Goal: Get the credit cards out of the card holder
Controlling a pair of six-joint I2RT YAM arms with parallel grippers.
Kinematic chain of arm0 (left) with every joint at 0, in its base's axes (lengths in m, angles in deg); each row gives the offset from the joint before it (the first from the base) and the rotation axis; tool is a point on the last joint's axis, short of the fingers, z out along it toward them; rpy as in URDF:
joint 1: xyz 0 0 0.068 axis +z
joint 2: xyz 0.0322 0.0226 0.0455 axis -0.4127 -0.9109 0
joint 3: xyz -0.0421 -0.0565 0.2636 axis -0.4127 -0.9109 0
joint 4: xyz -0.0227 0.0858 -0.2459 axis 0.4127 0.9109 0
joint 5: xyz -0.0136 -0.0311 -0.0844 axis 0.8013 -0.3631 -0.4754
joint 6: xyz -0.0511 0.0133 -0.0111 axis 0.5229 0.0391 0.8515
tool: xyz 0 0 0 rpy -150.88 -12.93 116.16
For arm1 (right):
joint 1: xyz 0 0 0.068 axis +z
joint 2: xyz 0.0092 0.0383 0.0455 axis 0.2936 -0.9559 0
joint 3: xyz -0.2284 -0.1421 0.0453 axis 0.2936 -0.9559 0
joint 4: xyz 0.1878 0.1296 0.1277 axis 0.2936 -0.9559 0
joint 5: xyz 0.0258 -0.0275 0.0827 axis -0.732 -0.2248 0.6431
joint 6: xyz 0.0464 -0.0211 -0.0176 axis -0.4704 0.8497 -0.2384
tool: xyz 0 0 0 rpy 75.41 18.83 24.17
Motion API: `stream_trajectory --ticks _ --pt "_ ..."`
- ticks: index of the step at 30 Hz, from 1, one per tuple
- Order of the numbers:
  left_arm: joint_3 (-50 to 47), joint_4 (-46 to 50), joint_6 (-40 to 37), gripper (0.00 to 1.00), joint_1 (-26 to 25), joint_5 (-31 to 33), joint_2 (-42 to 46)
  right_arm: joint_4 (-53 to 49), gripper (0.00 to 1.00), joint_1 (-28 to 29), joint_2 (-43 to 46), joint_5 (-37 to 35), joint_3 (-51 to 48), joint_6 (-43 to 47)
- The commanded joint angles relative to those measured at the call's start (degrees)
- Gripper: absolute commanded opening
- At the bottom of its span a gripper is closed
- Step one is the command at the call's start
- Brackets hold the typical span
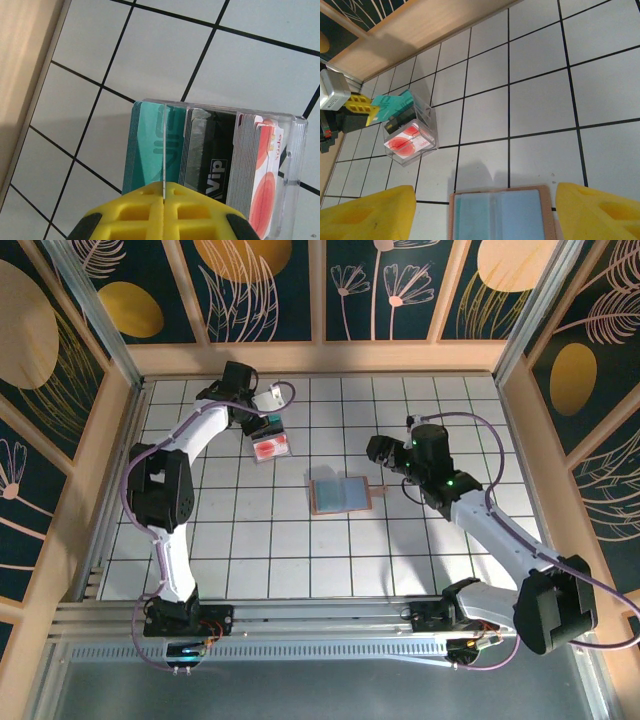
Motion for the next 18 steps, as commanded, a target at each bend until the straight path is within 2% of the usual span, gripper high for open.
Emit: stream_trajectory --ticks 1,18 --pt "3.14 2.72 -2.61 0.0 0.53 0.13 -2.02 0.28 0.74 0.1 -0.71 -1.2 1.94 -0.37" --pt "10.88 8.16 -4.86 0.0 0.94 2.18 -8.78 0.42 0.74 0.15 -1.24 -0.59 1.74 -0.81"
